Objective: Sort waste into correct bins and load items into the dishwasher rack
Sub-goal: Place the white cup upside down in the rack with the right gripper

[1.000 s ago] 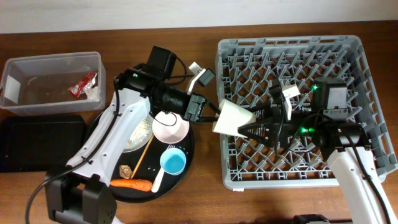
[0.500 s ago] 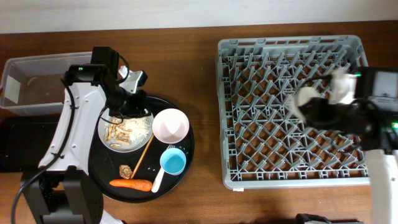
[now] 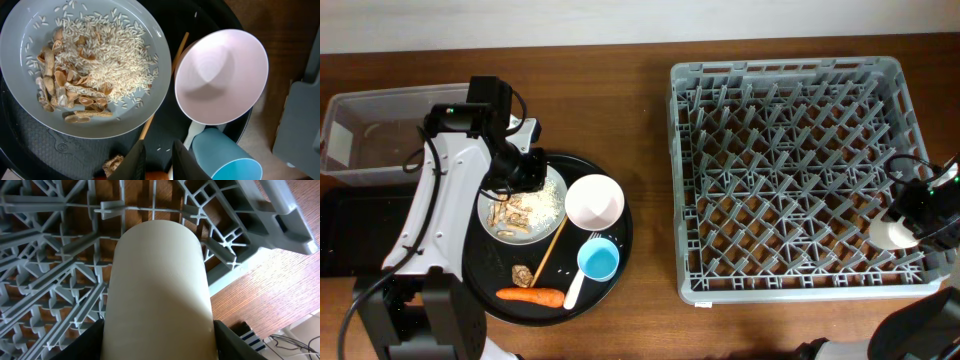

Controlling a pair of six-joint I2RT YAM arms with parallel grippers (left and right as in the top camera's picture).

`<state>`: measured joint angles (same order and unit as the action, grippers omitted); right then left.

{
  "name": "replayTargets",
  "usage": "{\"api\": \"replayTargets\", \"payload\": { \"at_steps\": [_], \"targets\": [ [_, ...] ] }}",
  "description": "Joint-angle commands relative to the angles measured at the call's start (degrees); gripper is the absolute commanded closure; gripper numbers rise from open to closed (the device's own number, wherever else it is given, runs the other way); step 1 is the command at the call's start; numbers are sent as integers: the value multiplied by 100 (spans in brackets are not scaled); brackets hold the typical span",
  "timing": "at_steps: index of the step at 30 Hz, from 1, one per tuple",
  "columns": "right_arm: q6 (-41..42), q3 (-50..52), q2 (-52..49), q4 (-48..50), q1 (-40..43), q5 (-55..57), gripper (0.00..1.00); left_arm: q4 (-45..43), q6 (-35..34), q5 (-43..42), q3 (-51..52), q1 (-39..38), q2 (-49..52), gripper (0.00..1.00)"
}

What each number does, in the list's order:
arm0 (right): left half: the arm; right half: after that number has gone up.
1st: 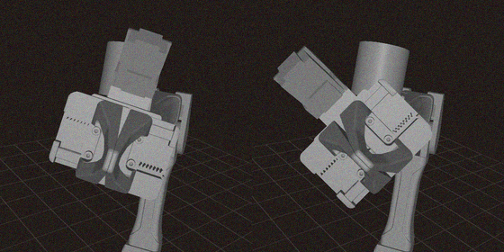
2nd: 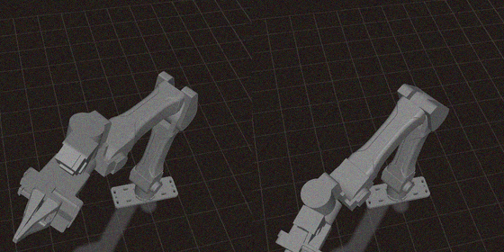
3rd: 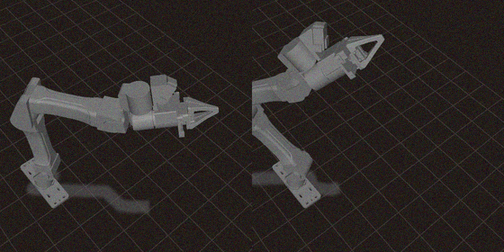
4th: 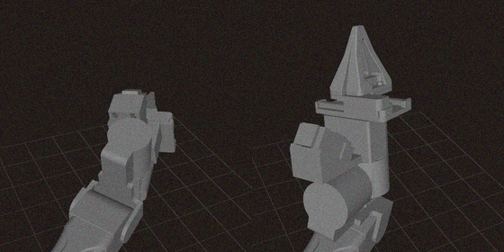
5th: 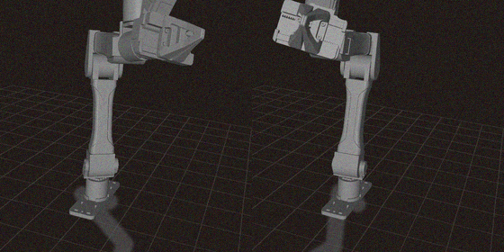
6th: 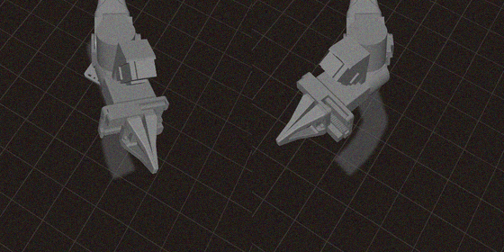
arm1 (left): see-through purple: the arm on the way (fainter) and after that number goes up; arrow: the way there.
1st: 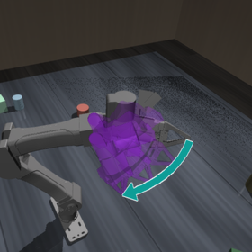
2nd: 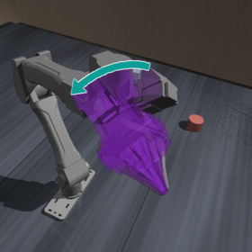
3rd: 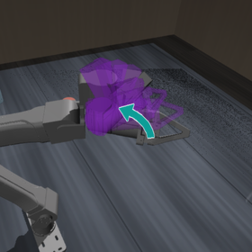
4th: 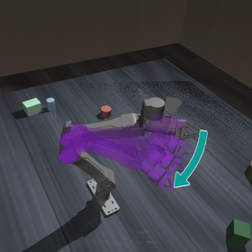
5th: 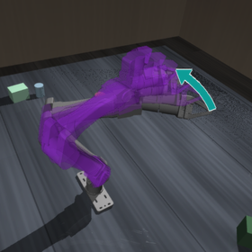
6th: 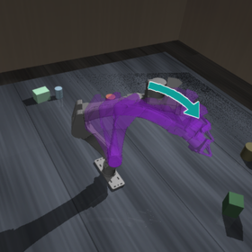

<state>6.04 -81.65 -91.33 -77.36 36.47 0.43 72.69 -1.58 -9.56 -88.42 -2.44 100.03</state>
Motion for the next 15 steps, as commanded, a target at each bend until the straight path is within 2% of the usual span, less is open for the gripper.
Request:
{"api": "replayTargets", "payload": {
  "at_steps": [1, 2, 7, 9, 10, 12, 15],
  "targets": [
    [48, -52, -111, 20, 31, 11, 34, 7, -61, 42, -57, 9, -2, 82],
    [48, -52, -116, 22, 28, -42, 22, 7, -61, 42, -57, 9, -2, 81],
    [48, -52, -116, 26, 31, -131, 19, 7, -59, 42, -57, 11, -2, 81],
    [44, -55, -116, 35, 31, -487, 19, 28, -61, 39, -57, 9, -2, 81],
    [-66, -55, -114, 35, 24, -1056, 19, 103, -59, 39, -57, 9, -2, 81],
    [-966, -55, -9, 35, -105, -2640, 19, 439, -61, 35, -57, 9, -2, 80],
    [-1563, -55, 354, 20, -621, -3517, 19, 763, -61, -52, -55, -11, -2, 80]
  ]
}}
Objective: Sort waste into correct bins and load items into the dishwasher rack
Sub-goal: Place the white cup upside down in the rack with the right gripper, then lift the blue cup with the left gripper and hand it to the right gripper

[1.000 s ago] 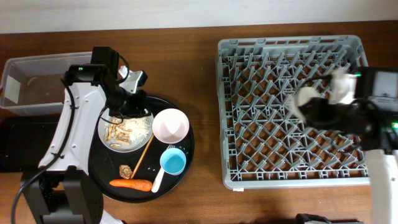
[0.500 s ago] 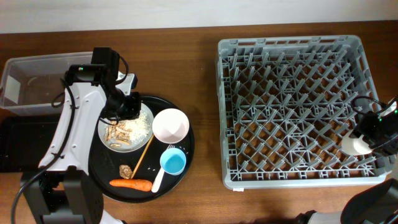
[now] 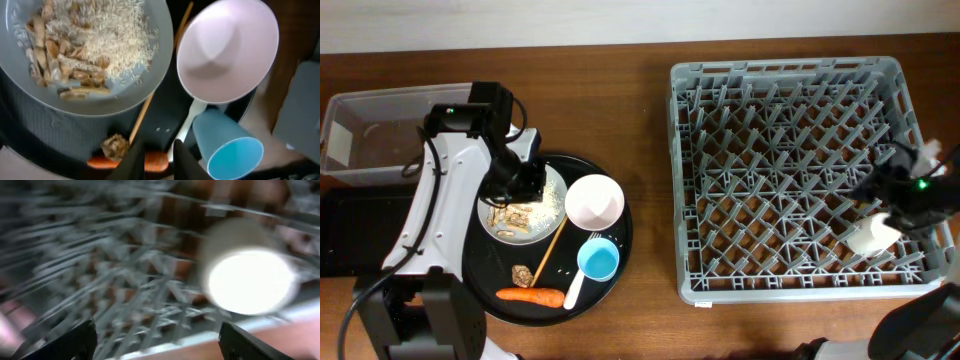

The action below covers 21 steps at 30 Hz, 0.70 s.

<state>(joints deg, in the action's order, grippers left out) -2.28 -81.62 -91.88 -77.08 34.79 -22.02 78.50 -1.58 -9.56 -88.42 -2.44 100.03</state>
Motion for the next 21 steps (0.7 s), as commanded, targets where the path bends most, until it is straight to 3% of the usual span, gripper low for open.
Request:
{"api": "replayTargets", "payload": {
  "at_steps": [1, 4, 7, 16, 17, 18, 19, 21],
  "targets": [
    [-841, -57, 566, -15, -748, -1270, 19, 302, -59, -251, -42, -61, -2, 80],
    [-844, -57, 815, -17, -1585, -1045, 18, 634, -59, -575, 177, -446, -2, 73],
    [-839, -57, 815, -9, -2297, -603, 17, 557, -85, -678, 800, -1091, -2, 73],
    [-839, -57, 815, -15, -2347, -509, 17, -564, -551, -546, 2000, -1631, -2, 73],
    [-839, -57, 815, -15, -2347, -509, 17, -625, -586, -450, 2006, -1628, -2, 74],
    [-839, -57, 815, -13, -2347, -509, 17, -691, -597, -433, 2006, -1626, -2, 92],
    [-839, -57, 815, -13, -2347, -509, 17, -723, -595, -433, 2000, -1626, -2, 99],
    [-839, -57, 815, -13, -2347, -509, 17, -721, -592, -415, 1843, -1613, -2, 99]
  ]
}}
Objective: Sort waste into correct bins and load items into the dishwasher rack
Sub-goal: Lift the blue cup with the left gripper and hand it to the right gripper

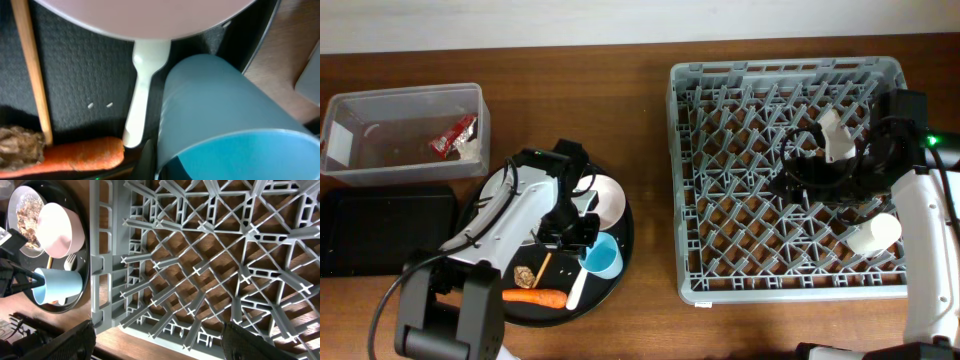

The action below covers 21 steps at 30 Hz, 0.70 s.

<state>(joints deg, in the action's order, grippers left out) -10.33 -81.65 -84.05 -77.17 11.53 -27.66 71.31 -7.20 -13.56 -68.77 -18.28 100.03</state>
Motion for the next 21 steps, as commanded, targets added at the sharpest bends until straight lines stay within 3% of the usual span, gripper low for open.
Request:
{"api": "replayTargets", "payload": {
  "at_steps": [1, 3, 4, 6, 10, 11, 13, 16, 21],
  "targets": [
    [-37, -55, 33, -4, -22, 55, 17, 52, -26, -15, -310, 11, -2, 99],
    [-39, -55, 33, -2, -22, 50, 14, 299, 94, -197, -1014, 247, -2, 100],
    [-39, -55, 33, -2, -24, 46, 12, 361, 437, -881, -1480, 461, -2, 100],
    [-304, -55, 33, -4, -26, -308, 9, 179, 1115, -2728, -2103, 846, -2, 100],
    [-2120, -55, 33, -4, -33, -2695, 1, -1067, 1902, -6601, -2277, 1180, 26, 100],
    [-2363, -52, 33, -2, -50, -3193, 1, -1311, 1912, -7055, -2277, 1126, 26, 100],
    [-2697, -52, 33, 7, -385, -3987, 1, -1558, 1910, -7217, -2277, 772, 37, 100],
    [-2693, -52, 33, 160, -861, -3989, 0, -1587, 1910, -7189, -2277, 424, 35, 100],
    [-2695, -55, 33, 516, -1274, -4634, 3, -1576, 1849, -6540, -2277, -20, 35, 100]
  ]
}}
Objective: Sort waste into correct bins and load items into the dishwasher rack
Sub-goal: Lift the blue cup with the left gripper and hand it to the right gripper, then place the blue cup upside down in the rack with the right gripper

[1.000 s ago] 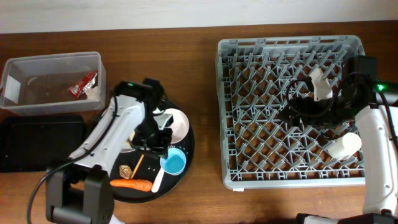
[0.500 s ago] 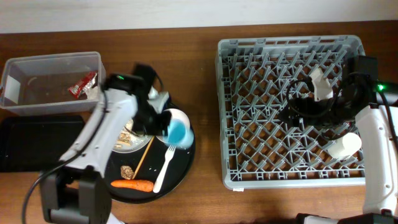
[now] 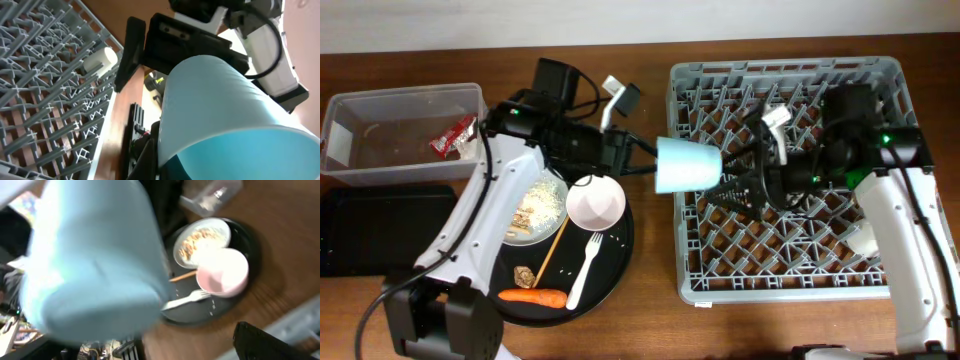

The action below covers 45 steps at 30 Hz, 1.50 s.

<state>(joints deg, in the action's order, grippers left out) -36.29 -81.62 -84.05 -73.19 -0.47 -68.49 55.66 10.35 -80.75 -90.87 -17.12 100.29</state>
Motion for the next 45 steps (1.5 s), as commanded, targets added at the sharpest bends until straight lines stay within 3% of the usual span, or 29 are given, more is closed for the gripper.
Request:
{"api": "replayTargets", "payload": {
  "at_steps": [1, 3, 6, 7, 12, 14, 18, 26, 28, 30, 32, 34, 36, 41, 45],
  "targets": [
    [-98, -57, 33, 155, -74, -667, 4, -9, 63, 304, -68, -170, 9, 100],
    [-98, -57, 33, 299, -76, -1047, 4, 13, 0, 540, -68, -238, 11, 100],
    [-94, -57, 33, 332, -76, -1322, 31, 4, 2, 562, -68, -286, 11, 100],
    [-96, -57, 33, 313, -76, -1320, 34, -4, 2, 562, -68, -286, 11, 100],
    [-79, -57, 33, 162, -76, -1123, 34, -511, -367, 560, -68, -286, 9, 100],
    [-79, -57, 33, 140, -76, -1012, 21, -581, -365, 562, -68, -286, 11, 100],
    [-79, -57, 33, 140, -76, -901, 21, -739, -507, 560, -70, -284, 11, 100],
    [-79, -57, 33, 72, -76, -883, 41, -918, -649, 562, -68, -284, 11, 99],
    [-79, -57, 33, 74, -74, -824, 44, -887, -651, 833, -70, -284, 11, 73],
    [-35, -57, 33, 50, -74, -310, 51, -647, -669, 1652, -68, -271, 11, 70],
    [356, -59, 33, 76, -39, 695, 57, -94, -671, 3018, -70, -136, 9, 70],
    [1095, -129, 33, 146, 142, 1862, 63, 636, -780, 4367, -70, 170, 9, 70],
    [1954, -321, 33, 205, 470, 3053, 63, 1156, -780, 5171, -70, 426, 9, 70],
    [3410, -699, 15, 297, 1397, 5958, 63, 1561, -780, 5681, -70, 820, 9, 70],
    [4164, -699, -173, 391, 2006, 7145, 63, 1558, -780, 5681, -70, 820, 9, 70]
  ]
}}
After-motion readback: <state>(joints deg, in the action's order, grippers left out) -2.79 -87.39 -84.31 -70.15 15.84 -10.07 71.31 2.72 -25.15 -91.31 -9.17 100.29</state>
